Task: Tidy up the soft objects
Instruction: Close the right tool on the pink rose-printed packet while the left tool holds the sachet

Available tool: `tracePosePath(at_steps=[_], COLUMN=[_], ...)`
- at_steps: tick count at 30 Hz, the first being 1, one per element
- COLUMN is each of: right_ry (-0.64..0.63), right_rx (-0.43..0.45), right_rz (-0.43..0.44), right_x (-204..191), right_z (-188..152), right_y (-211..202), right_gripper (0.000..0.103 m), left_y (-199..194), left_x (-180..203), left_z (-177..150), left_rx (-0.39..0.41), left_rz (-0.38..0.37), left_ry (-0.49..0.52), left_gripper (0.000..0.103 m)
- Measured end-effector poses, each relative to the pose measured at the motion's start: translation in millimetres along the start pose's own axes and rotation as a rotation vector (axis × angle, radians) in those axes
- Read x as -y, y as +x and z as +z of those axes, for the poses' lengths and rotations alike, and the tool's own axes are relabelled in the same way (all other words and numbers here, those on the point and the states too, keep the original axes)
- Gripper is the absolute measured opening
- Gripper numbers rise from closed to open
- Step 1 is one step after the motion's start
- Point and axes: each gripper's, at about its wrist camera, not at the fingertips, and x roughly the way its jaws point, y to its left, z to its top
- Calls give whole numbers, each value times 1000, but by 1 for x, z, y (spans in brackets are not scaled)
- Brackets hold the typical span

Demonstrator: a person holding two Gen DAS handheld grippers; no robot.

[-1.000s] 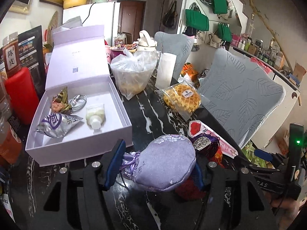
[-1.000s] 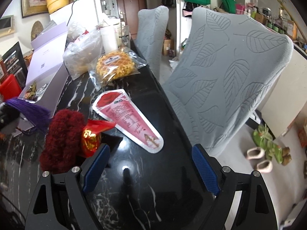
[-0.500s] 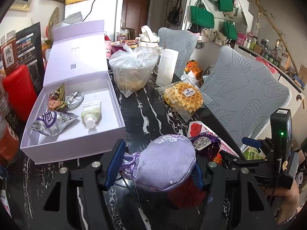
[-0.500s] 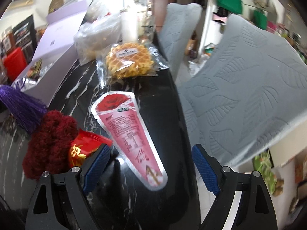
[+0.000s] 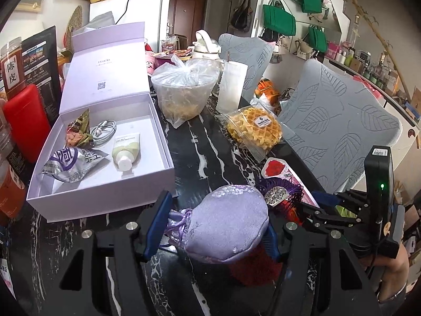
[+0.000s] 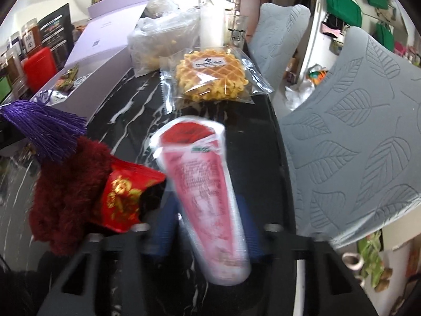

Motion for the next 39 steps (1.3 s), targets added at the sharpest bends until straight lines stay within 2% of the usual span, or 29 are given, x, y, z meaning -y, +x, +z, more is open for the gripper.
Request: tracePosePath(at_steps=[3,6,14,21,23,26,28,29,37,38,39], right_ry=[-59,-51,43,75,90,111,110,112,154,143,140], right_rx=[13,12,-1,-29,-37,-42,-43,-44,-15,-3,11], right_rz=[-18,-45,-100,-117,-115,-112,-120,-125,-107,-108,-102], right_x=[-10,-15,-19,-41,-43,-44,-45,-45,-36,-37,-38], right_z=[-7,-17,-53,-85,-91,-94,-92,-91,-74,-74,-74], right_y=[-7,-16,-47,-74,-78,-79,-75,-73,-56,-55,-55], right_gripper=[28,25,25,26,31,45,62,65,68,68,60], left_y=[-4,-11,-33,-47,-49,-52,-53,-54,-58,-58,-58], left_x=[-1,1,-4,-8,-9,-11,-15,-15,-23,-24,-25], left_z=[-2,-5,-22,-35,-39,-43,-44,-45,-49,-49,-49], left_rx=[-2,8,13,16,13,9,7,8,14,14,13], left_rz=[-9,-12,-29,-60,-68,-74,-76,-75,-44,-41,-37], left_ry=[-7,7,16,28,31,29,20,17,1,-1,-4], left_gripper=[62,62,62,62,62,62,62,62,62,62,62])
